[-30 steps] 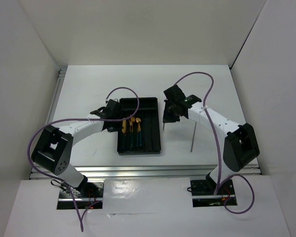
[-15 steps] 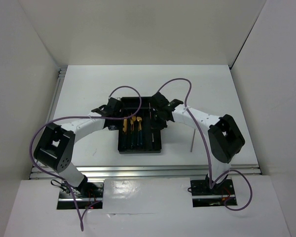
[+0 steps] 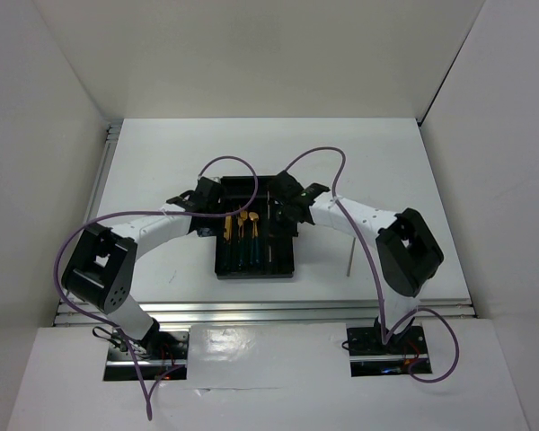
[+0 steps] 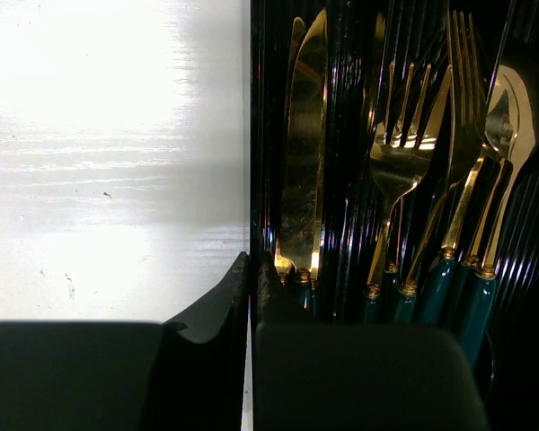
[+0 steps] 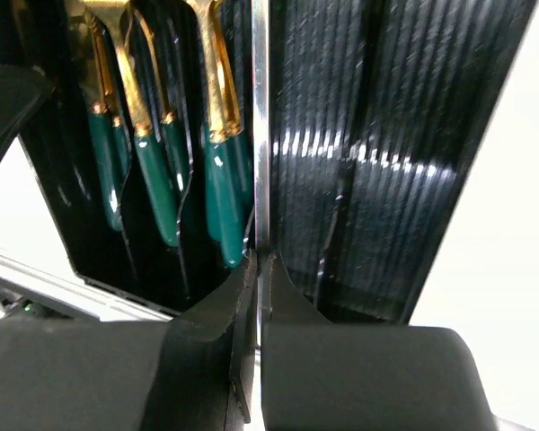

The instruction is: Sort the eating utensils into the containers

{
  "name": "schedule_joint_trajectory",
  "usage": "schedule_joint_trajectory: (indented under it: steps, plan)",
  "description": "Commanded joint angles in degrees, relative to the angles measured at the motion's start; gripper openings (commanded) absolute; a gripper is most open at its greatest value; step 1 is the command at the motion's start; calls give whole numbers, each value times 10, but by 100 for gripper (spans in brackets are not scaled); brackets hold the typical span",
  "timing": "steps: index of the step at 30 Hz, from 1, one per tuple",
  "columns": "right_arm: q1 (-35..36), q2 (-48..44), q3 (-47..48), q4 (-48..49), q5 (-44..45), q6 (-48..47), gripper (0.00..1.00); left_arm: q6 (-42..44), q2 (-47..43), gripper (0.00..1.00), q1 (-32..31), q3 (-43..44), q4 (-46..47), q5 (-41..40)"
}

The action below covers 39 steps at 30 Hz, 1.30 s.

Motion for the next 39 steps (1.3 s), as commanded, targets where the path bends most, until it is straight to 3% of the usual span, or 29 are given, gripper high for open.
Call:
schedule_joint_trajectory:
  steps: [1, 39]
  plan:
    - [16, -4, 2, 16, 3, 30, 0, -5, 12, 0, 0, -2, 21, 32]
    - [50, 60, -4, 34, 18, 39, 0, -5, 1, 0, 0, -13, 26, 27]
